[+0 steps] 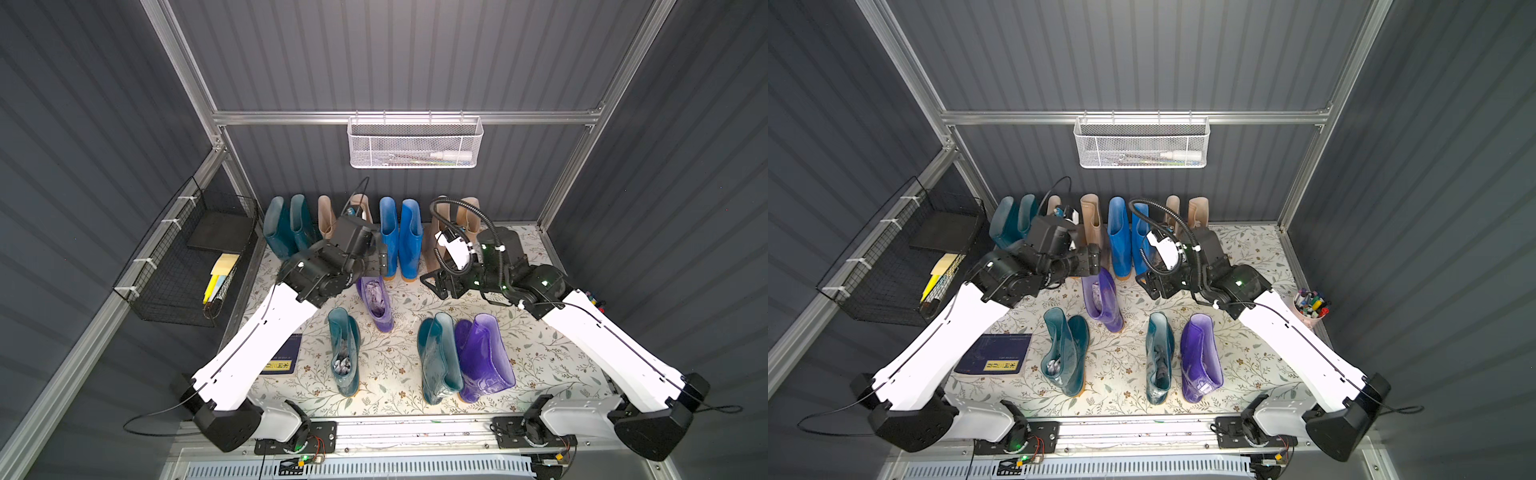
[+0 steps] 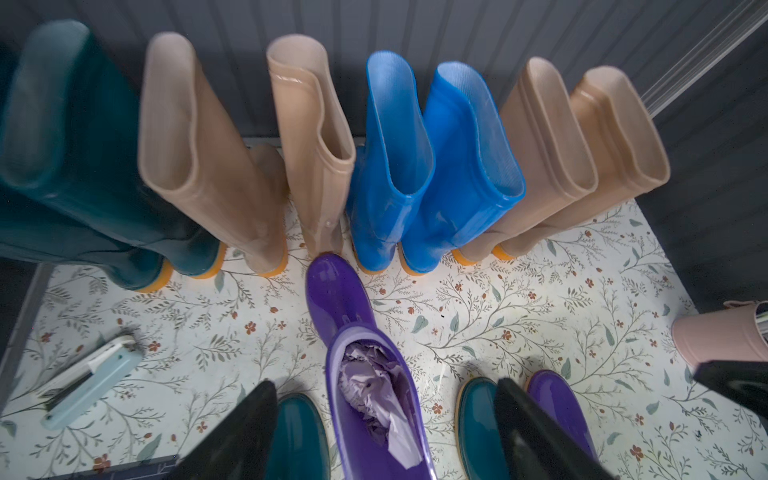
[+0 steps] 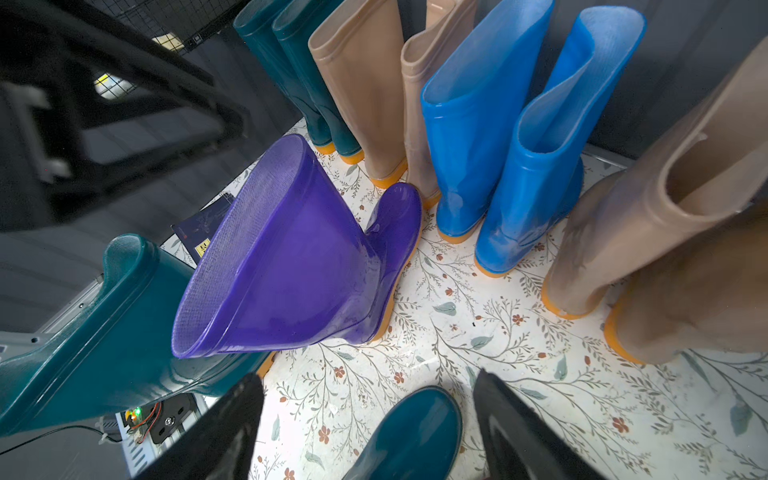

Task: Match and arrange rain boots in pairs
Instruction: Move the rain boot to the center of the board, then pick up the rain boot at the center of the board.

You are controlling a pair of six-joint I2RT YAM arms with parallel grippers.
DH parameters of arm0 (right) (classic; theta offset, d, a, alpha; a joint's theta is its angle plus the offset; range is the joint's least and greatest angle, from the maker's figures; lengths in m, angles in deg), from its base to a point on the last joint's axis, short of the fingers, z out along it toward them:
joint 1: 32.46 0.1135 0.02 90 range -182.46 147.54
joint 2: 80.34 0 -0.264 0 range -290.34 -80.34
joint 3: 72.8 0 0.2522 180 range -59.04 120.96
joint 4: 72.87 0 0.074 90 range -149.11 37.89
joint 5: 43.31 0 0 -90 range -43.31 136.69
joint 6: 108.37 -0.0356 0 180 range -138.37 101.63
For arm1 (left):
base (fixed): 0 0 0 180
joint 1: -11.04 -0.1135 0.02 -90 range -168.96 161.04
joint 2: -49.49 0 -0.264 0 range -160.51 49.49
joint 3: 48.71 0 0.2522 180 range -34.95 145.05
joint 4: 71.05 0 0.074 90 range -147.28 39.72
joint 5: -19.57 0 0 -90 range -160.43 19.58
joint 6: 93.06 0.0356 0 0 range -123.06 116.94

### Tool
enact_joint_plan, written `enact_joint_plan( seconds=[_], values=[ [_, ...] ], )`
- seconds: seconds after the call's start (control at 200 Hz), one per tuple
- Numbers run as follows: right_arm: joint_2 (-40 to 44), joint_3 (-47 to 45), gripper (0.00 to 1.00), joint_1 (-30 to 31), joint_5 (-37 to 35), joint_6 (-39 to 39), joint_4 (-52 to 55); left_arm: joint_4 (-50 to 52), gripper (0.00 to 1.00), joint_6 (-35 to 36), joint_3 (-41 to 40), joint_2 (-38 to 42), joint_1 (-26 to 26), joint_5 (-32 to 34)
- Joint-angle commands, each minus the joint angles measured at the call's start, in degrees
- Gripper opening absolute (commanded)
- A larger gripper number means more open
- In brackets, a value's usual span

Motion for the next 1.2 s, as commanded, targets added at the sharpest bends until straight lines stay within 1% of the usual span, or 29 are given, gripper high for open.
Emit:
enact_joint_plan(
  seconds=[0.0,0.14,0.215,0.32,0.485,0.545,0.68,0.85,0.916,1.001,1.096,1.191],
  values=[
    [-1.2,2.1,0.84,3.5,-5.5,-3.2,-2.9,4.2,0.85,1.7,2.0,4.8,-0.5,5.8],
    [-4.7,3.6,0.87,9.2,-12.5,-5.9,-5.9,5.9,0.88,1.7,-0.2,10.4,-0.5,11.0],
    [-7.3,4.9,0.87,11.2,-13.9,-6.4,-6.8,5.8,0.89,1.6,-1.8,12.7,-0.5,12.2],
    [-10.1,6.4,0.86,12.7,-13.7,-7.1,-8.0,5.9,0.89,1.5,-3.2,14.6,-0.5,12.2],
    [-12.3,7.7,0.86,13.7,-12.8,-7.4,-8.1,7.3,0.89,0.7,-5.2,15.0,-0.5,12.2],
    [-12.4,8.0,0.86,13.9,-13.2,-7.4,-8.0,8.2,0.89,0.1,-6.3,15.0,-0.5,12.5],
    [-12.0,7.7,0.86,14.0,-13.2,-7.3,-8.0,13.5,0.89,-3.5,-7.8,13.4,-0.5,15.6],
    [-11.9,7.5,0.85,14.0,-13.0,-7.5,-8.0,13.6,0.91,-4.3,-10.3,11.9,-0.5,14.6],
    [-11.6,7.1,0.85,14.0,-13.1,-7.4,-8.1,13.0,0.91,-3.9,-10.9,11.0,-0.9,13.2],
    [-10.8,6.5,0.86,14.0,-13.8,-7.3,-8.2,12.7,0.88,-2.8,-11.3,9.0,-2.6,8.9],
    [-9.9,5.7,0.86,14.0,-13.8,-7.3,-8.0,12.1,0.84,-1.5,-12.1,6.5,-7.0,1.9],
    [-9.2,4.8,0.86,14.0,-13.6,-7.6,-8.2,9.2,0.83,-0.6,-13.6,5.6,-10.8,-3.9]
  ],
)
